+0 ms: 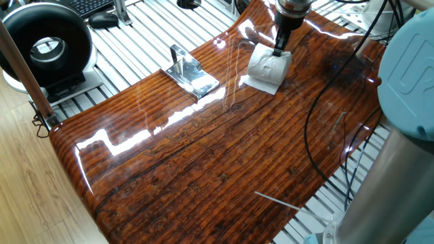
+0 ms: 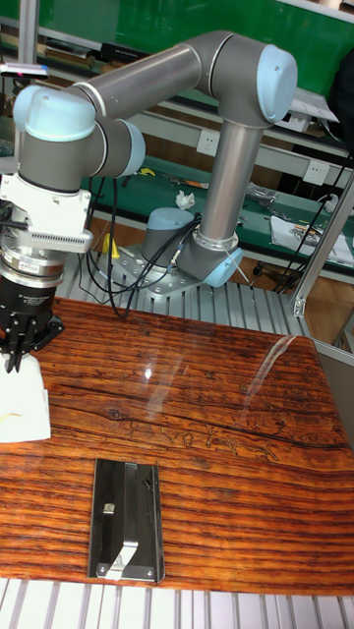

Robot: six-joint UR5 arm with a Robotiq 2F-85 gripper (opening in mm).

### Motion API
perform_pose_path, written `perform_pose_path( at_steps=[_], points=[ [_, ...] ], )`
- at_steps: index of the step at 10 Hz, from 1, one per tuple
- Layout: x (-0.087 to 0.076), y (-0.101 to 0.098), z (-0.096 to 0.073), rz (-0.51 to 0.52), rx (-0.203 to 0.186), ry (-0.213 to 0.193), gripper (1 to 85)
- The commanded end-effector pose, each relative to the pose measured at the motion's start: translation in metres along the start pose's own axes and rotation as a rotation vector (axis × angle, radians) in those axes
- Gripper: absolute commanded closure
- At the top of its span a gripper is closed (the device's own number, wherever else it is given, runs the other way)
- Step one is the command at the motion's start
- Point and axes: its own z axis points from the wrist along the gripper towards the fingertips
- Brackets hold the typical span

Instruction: Put the toilet paper on its holder

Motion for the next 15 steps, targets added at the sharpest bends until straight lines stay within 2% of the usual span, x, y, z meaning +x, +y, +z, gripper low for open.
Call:
perform_pose_path(
  at_steps=[1, 3, 6, 7, 8, 9, 10, 11, 13, 15],
  points=[
    [-0.009, 0.004, 0.009, 0.028, -0.014, -0.025, 84.7],
    [-0.014, 0.005, 0.024, 0.03, -0.017, -0.037, 84.7],
    [-0.01, 0.0, 0.019, 0.022, -0.006, -0.031, 84.7],
    [-0.005, -0.007, 0.019, 0.02, 0.016, -0.014, 84.7],
    [0.003, -0.005, 0.017, 0.025, 0.003, 0.013, 82.7],
    [0.009, -0.009, 0.016, -0.016, 0.003, 0.031, 64.7],
    [0.017, -0.015, 0.014, -0.03, 0.009, 0.06, 57.3],
    [0.02, -0.024, 0.013, -0.062, 0.022, 0.069, 48.0],
    [0.012, -0.025, 0.018, -0.082, 0.023, 0.046, 44.7],
    [0.013, -0.026, 0.018, -0.113, 0.027, 0.056, 39.7]
  ],
)
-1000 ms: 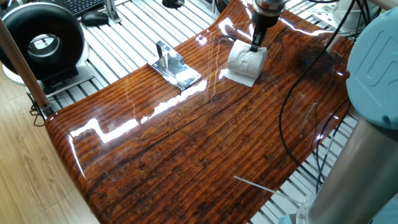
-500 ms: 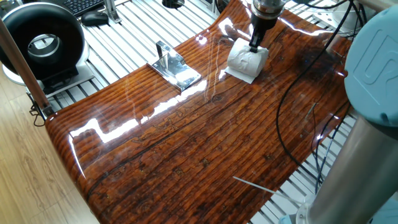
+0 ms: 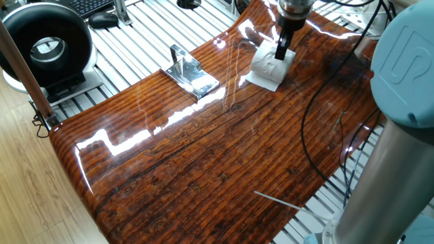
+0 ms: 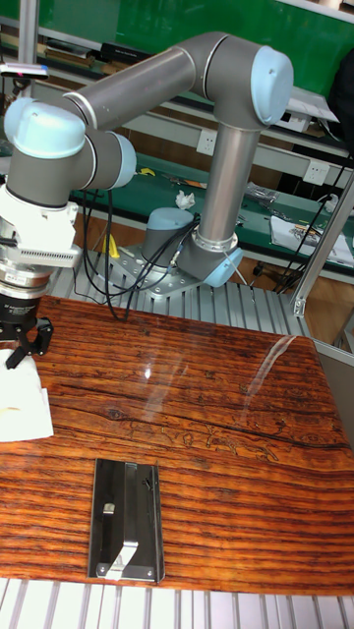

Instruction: Put the toilet paper on its holder

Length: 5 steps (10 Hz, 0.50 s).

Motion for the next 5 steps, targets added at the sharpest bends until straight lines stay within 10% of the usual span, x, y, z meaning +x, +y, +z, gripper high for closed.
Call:
perform_pose_path(
  at_steps=[1, 5],
  points=[
    [0.0037, -0.0058, 0.0004, -0.046, 0.008, 0.016, 35.3],
    [0.0105, -0.0095, -0.0019, -0.058, 0.018, 0.044, 29.3]
  ],
)
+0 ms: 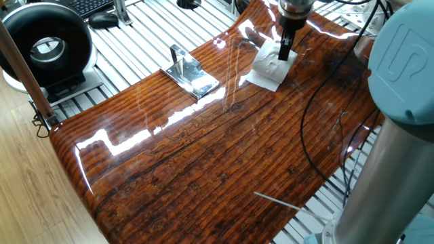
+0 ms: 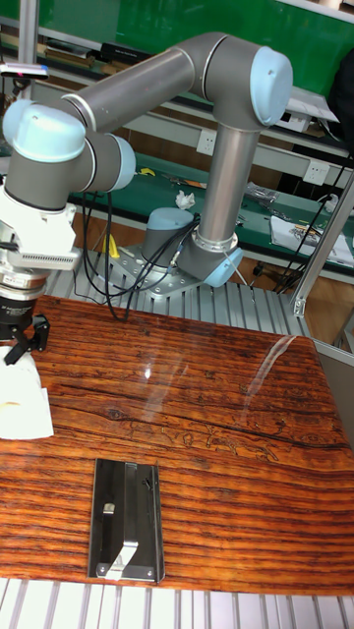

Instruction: Put the toilet paper on its holder

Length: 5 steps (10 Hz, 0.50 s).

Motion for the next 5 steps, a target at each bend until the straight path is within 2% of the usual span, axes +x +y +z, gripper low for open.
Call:
perform_pose_path(
  at_steps=[1, 3, 5],
  points=[
    [0.005, -0.003, -0.006, -0.004, 0.001, 0.01, 29.3],
    [0.011, -0.003, -0.016, 0.003, 0.003, 0.022, 29.3],
    [0.011, -0.003, -0.02, 0.003, -0.002, 0.021, 29.3]
  ],
)
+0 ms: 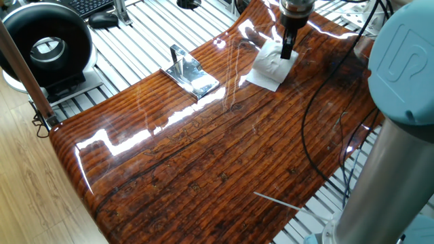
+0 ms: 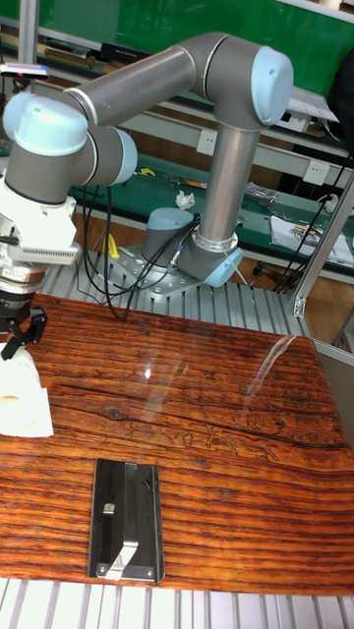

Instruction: Put the toilet paper on its holder

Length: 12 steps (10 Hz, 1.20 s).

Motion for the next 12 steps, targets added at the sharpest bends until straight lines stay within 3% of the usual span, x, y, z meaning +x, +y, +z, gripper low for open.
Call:
perform_pose_path(
  at_steps=[1, 7, 12],
  points=[
    [0.002, -0.001, -0.01, 0.008, -0.004, 0.001, 29.3],
    [-0.005, 0.001, -0.022, 0.003, 0.001, 0.022, 27.3],
    [-0.016, 0.016, -0.021, -0.042, -0.051, 0.008, 13.3]
  ],
)
